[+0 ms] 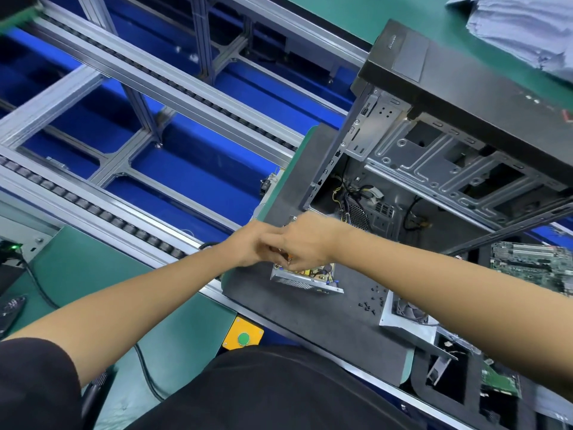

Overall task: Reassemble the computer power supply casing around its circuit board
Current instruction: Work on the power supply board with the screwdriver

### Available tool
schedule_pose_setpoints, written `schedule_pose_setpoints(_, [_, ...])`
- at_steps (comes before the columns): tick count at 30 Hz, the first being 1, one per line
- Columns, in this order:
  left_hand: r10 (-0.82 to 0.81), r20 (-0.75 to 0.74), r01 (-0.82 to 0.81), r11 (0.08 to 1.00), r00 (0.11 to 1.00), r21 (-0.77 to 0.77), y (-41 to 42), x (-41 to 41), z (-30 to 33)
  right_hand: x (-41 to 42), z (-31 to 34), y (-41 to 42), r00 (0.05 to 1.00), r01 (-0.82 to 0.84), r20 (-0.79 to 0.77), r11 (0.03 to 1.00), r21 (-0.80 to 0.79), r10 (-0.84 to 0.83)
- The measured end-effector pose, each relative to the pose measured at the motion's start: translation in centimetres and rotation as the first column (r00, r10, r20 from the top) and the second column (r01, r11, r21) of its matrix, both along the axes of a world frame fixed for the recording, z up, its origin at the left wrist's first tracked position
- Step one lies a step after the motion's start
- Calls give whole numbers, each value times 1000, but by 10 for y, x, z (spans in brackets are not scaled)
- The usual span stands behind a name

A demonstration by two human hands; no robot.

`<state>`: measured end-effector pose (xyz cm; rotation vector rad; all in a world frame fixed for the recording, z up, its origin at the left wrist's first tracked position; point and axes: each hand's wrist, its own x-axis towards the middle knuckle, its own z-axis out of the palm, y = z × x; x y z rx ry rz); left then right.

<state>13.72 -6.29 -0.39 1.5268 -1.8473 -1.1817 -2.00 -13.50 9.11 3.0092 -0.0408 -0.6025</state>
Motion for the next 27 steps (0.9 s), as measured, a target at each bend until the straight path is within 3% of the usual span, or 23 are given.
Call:
schedule_pose_setpoints(4, [-55, 5, 55, 998, 998, -1, -2, 2, 4, -1, 10, -9, 987, -159, -7, 987, 40, 159])
schedule_pose_setpoints(10, [-63, 17, 61, 995, 998, 85, -6, 3, 10, 2, -7, -7, 999, 52, -3, 993, -103, -53])
schedule_pose_setpoints(14, [-26, -22, 26, 1000, 999, 14, -3, -3, 8, 3, -9, -5, 996, 90, 8, 986, -143, -90])
schedule_pose_setpoints(17, [-63, -54, 66, 997, 997, 45, -1, 7, 10, -1, -2, -12, 1000, -12, 28, 999, -51, 13])
schedule_pose_setpoints(20, [-119, 94, 110, 990, 988, 93, -3, 3, 11, 2, -1, -15, 983, -186, 6, 982, -17, 186])
schedule_pose_setpoints(22, [-107, 108, 96, 990, 988, 105, -6, 0, 10, 5, -5, -13, 971, -240, -13, 970, -39, 239])
schedule_pose_setpoints(27, [23, -4, -22, 992, 1000, 124, -2, 5, 7, 4, -5, -14, 995, -68, -78, 996, -49, 64])
